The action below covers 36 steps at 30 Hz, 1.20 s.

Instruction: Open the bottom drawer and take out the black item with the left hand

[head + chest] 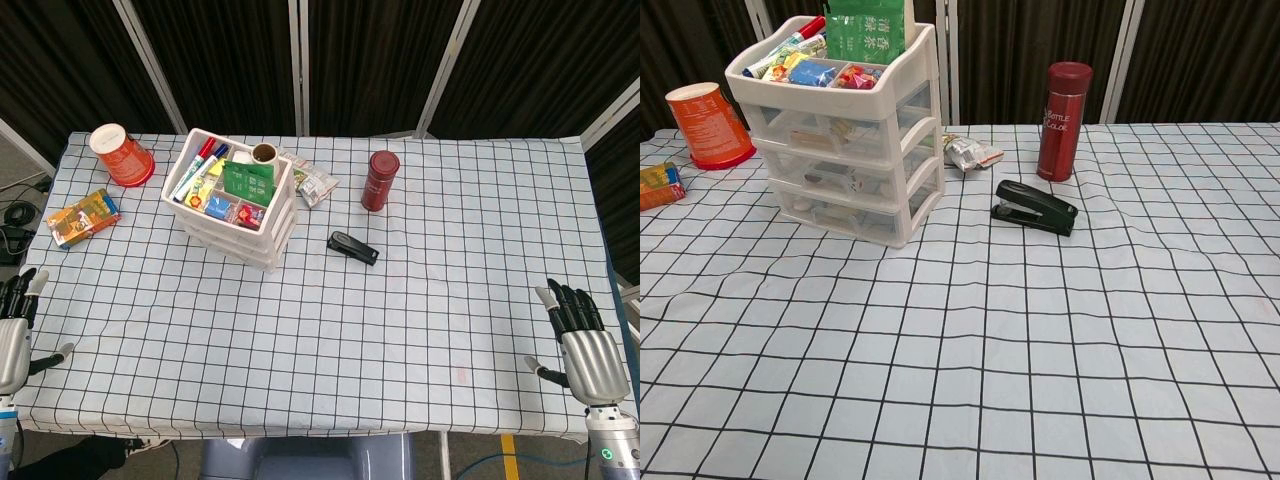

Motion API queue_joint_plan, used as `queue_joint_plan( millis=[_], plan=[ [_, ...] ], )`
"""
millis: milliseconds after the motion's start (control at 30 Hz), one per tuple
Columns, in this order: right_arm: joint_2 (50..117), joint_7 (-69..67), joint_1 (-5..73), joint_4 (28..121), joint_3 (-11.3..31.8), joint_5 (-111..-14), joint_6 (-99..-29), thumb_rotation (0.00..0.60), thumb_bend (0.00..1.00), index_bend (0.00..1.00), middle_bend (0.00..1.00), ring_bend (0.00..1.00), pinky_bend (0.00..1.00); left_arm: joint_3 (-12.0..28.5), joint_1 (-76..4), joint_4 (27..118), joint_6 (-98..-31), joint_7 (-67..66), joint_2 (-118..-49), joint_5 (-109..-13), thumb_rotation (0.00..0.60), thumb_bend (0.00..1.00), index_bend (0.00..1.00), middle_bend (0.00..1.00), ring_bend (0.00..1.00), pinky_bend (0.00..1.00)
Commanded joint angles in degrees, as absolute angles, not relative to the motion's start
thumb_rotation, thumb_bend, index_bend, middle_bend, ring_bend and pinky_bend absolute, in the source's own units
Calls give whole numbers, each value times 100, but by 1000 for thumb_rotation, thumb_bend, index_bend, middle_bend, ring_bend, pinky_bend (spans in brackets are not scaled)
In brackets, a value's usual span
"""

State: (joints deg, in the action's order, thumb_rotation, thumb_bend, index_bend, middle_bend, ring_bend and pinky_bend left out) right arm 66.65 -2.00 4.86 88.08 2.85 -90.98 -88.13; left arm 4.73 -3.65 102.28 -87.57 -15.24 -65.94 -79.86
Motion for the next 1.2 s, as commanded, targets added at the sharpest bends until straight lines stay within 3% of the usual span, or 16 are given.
queue_joint_plan(
  millis=[33, 467, 633, 667, 733, 767, 833, 933, 1200],
  plan=[
    [6650, -225, 477, 8816, 280, -9117, -8834, 600, 24, 13, 0, 0, 0, 464, -371, 10228, -8744, -1551, -6603, -7982, 600, 60, 0, 0, 0, 0],
    [6634, -235, 474, 8836, 288, -9106, -8834, 600, 24, 13, 0, 0, 0, 425, -398, 10240, -8688, -1508, -6606, -8046, 600, 69, 0, 0, 0, 0],
    [6625, -253, 478, 8844, 283, -9095, -8810, 600, 24, 13, 0, 0, 0, 455, -431, 10226, -8658, -1434, -6681, -8027, 600, 135, 0, 10, 28, 35],
    [6620, -266, 475, 8846, 282, -9101, -8816, 600, 24, 13, 0, 0, 0, 479, -427, 10220, -8699, -1410, -6724, -8028, 600, 188, 0, 75, 117, 128],
    [6608, -289, 471, 8849, 282, -9105, -8827, 600, 23, 13, 0, 0, 0, 567, -417, 10192, -8844, -1381, -6878, -8025, 600, 298, 0, 306, 368, 354],
    [6602, -304, 469, 8852, 283, -9106, -8831, 600, 23, 14, 0, 0, 0, 614, -422, 10156, -8918, -1333, -6990, -8045, 600, 354, 0, 471, 516, 457],
    [6590, -333, 467, 8858, 285, -9105, -8837, 600, 24, 14, 0, 0, 0, 673, -453, 10069, -8971, -1160, -7211, -8079, 600, 416, 0, 683, 701, 559],
    [6572, -374, 469, 8868, 284, -9087, -8813, 600, 24, 13, 0, 0, 0, 660, -607, 10030, -8625, -716, -7416, -8036, 600, 446, 0, 798, 805, 628],
    [6540, -434, 464, 8901, 286, -9098, -8830, 600, 24, 13, 0, 0, 0, 886, -1197, 10295, -7179, 333, -7487, -7242, 600, 452, 20, 887, 881, 702]
  ],
)
